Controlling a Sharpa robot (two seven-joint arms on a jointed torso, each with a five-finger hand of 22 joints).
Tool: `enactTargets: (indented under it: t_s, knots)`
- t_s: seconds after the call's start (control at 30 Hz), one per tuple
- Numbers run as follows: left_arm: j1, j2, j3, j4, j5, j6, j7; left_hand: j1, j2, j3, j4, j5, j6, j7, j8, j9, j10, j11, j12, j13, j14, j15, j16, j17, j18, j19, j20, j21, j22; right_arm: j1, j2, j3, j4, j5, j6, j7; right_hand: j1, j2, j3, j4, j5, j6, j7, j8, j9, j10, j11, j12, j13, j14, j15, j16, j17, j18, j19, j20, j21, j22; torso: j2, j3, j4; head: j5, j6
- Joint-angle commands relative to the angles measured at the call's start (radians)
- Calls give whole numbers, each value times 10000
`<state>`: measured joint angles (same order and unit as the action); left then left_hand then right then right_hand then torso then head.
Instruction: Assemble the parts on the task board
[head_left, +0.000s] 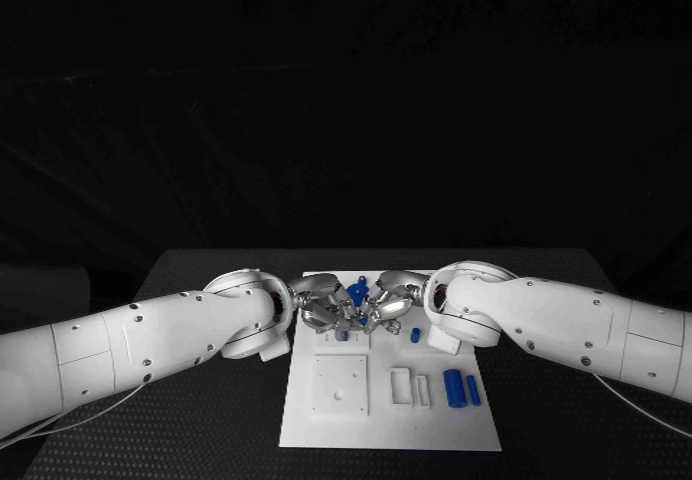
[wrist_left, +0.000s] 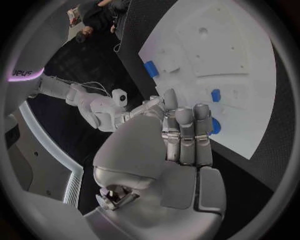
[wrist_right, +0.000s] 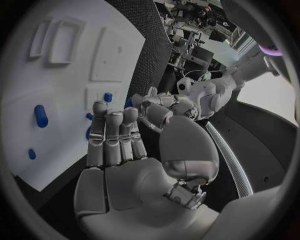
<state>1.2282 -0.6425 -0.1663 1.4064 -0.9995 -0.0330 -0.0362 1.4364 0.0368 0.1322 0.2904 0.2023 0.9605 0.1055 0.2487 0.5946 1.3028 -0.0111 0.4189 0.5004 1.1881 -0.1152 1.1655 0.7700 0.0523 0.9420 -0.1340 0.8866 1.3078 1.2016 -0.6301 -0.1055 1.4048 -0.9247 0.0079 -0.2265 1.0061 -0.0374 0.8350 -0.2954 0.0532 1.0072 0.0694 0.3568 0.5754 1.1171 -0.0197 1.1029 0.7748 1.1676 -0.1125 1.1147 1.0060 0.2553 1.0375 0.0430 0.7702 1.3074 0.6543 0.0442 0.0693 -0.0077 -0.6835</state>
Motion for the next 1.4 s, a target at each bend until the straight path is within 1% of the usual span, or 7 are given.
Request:
enactTargets:
  t_s: [0.03, 0.27, 0.37, 0.53, 0.8, 1.03, 1.4]
  knots:
    - [-58, -24, -31, 17, 685, 461, -22, -113, -62, -54, 1, 53, -79, 25, -81, -29, -70, 79, -52, -15, -63, 22, 15, -14, 100, 39, -761, 33, 177, 63, 74, 86, 104, 302, -158, 727, 23, 82, 26, 36, -45, 203, 151, 69, 40, -12, -60, -37, 17, -10, -80, 33, 6, 65, 46, -41, 59, 147, 1, -1, 1, -8, 21]
    - [-55, -302, -27, -225, 1903, 472, -302, -1090, -143, -33, 29, -275, -180, 105, -223, -92, -248, 162, -153, -43, -116, 105, -28, -52, 103, 30, -682, -39, 148, 63, -32, 86, 140, -213, -316, 979, 18, 78, 27, 37, -45, 202, 151, 68, 44, -12, -60, -40, 19, -9, -81, 32, 5, 65, 47, -41, 59, 145, -3, 3, 13, -11, 57]
    - [-51, -414, -26, -324, 3196, 521, -596, -2263, -250, 149, 43, -1275, -164, 96, -269, -116, -273, 155, -164, -42, -153, 102, -82, -94, 151, 36, -684, -133, 110, 62, -67, 86, 163, -595, -409, 1072, 13, 73, 27, 38, -45, 201, 152, 67, 47, -11, -59, -43, 20, -10, -82, 30, 5, 65, 48, -41, 59, 144, -5, 3, 13, -17, 54]
    - [-46, -479, -37, -406, 5208, 485, -1190, -3645, -562, 479, 37, -1519, -318, 272, -396, -157, -864, 350, -461, -159, -914, 323, -808, -464, 34, -619, -472, -728, -62, 62, -108, 86, 266, -1256, -664, 1196, 11, 68, 29, 38, -45, 201, 152, 67, 50, -11, -59, -46, 21, -10, -82, 29, 4, 65, 48, -41, 58, 142, -8, 4, 14, 8, 75]
    - [-39, -392, -66, -425, 7535, 31, -1853, -4753, -912, 750, 36, -1528, -393, 382, -354, -58, -1413, 559, -645, -209, -1462, 560, -1455, -845, -94, -1114, -231, -1342, -246, 60, -87, 86, 364, -1835, -886, 1274, 15, 53, 40, 37, -45, 206, 149, 68, 59, -6, -62, -54, 23, -8, -84, 26, 2, 65, 52, -43, 57, 138, -1, 12, 4, 80, 122]
    - [-40, -366, -74, -334, 8058, 274, -2109, -4928, -949, 834, 26, -1526, -299, 340, -254, 25, -1349, 528, -545, -149, -1399, 541, -1435, -851, -100, -1117, -223, -1408, -233, 60, -77, 86, 370, -2237, -1156, 1234, 21, 29, 59, 39, -45, 210, 146, 68, 70, 4, -65, -63, 26, -5, -88, 22, -2, 65, 58, -47, 57, 132, -3, 10, -6, 121, 159]
    - [-42, -313, -82, -199, 8180, 269, -2225, -4612, -1527, 829, 0, -1535, 174, 75, 166, 430, -948, 253, 26, 171, -1070, 263, -864, -595, -98, -797, -423, -1260, -33, 60, -31, 86, 373, -2838, -1269, 1173, 35, -23, 109, 47, -44, 223, 140, 68, 94, 29, -72, -84, 33, 11, -97, 17, -8, 65, 81, -55, 59, 120, 6, -3, -3, 102, 194]
